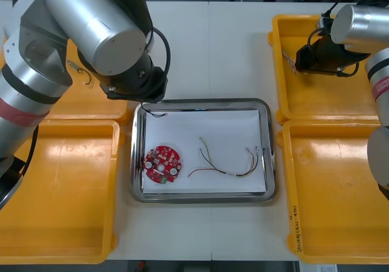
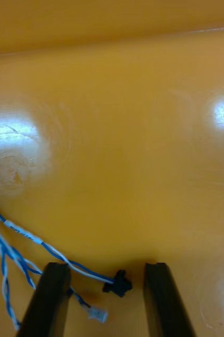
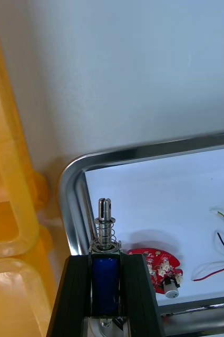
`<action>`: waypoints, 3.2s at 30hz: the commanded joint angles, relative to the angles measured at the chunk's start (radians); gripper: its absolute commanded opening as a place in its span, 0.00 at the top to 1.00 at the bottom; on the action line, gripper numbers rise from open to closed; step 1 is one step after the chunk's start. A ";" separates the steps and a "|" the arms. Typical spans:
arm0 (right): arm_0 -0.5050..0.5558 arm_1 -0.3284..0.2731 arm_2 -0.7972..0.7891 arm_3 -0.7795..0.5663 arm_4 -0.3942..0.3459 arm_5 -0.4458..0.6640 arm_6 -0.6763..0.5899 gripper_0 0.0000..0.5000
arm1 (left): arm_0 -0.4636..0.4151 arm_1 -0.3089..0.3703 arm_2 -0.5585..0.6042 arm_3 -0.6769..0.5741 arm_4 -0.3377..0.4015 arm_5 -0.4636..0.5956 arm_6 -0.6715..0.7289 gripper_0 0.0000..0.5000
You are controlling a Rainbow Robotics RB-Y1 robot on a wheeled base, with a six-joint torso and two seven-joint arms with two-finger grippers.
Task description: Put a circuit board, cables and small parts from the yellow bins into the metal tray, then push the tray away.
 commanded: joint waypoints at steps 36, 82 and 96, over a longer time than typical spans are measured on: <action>0.147 -0.223 0.117 -0.227 -0.181 0.155 0.077 1.00 | 0.051 -0.011 -0.282 0.206 -0.034 -0.294 0.149 1.00; 0.133 -0.258 0.011 -0.396 -0.201 0.428 0.135 0.00 | -0.057 0.078 0.124 0.085 0.146 0.059 0.129 0.00; -0.037 -0.211 0.014 -0.192 -0.164 0.364 0.191 0.00 | -0.063 0.170 0.307 0.191 0.140 0.059 0.054 0.00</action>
